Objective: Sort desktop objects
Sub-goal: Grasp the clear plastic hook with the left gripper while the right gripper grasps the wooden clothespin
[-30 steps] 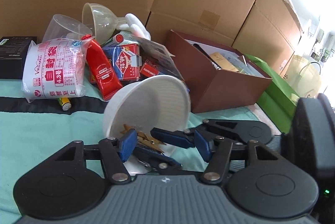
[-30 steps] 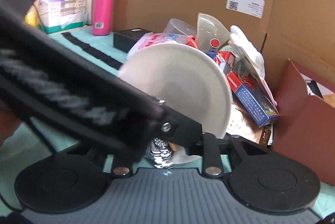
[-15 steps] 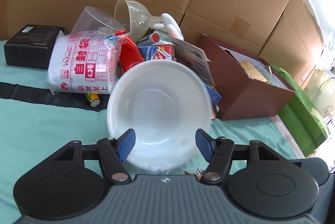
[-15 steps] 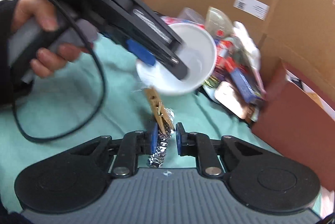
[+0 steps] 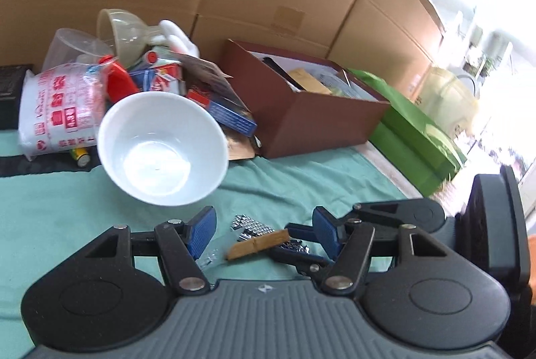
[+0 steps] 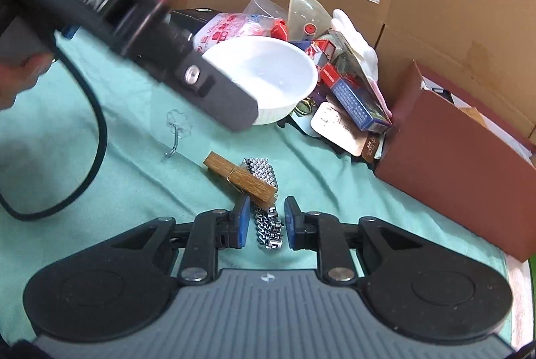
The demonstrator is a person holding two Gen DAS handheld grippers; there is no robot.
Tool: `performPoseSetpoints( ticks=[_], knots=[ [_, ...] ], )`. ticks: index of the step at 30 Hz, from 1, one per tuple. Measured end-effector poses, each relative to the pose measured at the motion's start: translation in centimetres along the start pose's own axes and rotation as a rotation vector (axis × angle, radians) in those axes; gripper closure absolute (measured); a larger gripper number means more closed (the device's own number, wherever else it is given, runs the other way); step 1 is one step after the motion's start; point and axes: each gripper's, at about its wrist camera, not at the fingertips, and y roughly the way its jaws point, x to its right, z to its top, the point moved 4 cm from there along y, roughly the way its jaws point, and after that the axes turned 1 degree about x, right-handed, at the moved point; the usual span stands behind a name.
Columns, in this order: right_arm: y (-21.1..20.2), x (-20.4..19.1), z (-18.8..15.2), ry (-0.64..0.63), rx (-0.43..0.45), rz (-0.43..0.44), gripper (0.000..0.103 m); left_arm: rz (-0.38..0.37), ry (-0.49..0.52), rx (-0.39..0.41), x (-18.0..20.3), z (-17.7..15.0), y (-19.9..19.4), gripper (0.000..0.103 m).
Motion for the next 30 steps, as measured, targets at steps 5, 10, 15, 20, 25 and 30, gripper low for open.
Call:
performPoseSetpoints(
  ticks=[5,10,15,20,25,30],
  knots=[
    [-0.4,0.3,-0.3,0.025,-0.003,-0.011,0.082,-0.002,0.033,-0.066,0.9,-1.0,2.4,0.037],
    [-1.0,0.2,-0.6,-0.017,0.014,-0.018,0.081,0.038,0.085,-0.1,0.6,-1.8,3.4,0.038],
    [-0.8,-0.5,0.0,-0.039,0.038,0.0,0.081,0.03,0.013,-0.096,-1.2,-1.9,2.3,0.045],
    [-0.6,-1.6,0.7,-0.089,0.06,0.034,0.081,0.009,-0.082,-0.016,-2.7,-1.1,-0.9,0.043],
    [-0.6,-2.7,0.9,-0.093,0.035,0.111,0.082,0.054,-0.074,-0.065,-3.9,-2.3,-2.1,0.041],
    [0.1,-2.9,1.4,-0.078,0.033,0.088,0.082,0.057,-0.099,-0.105,-4.0,-3.1,-1.5,0.031]
  ],
)
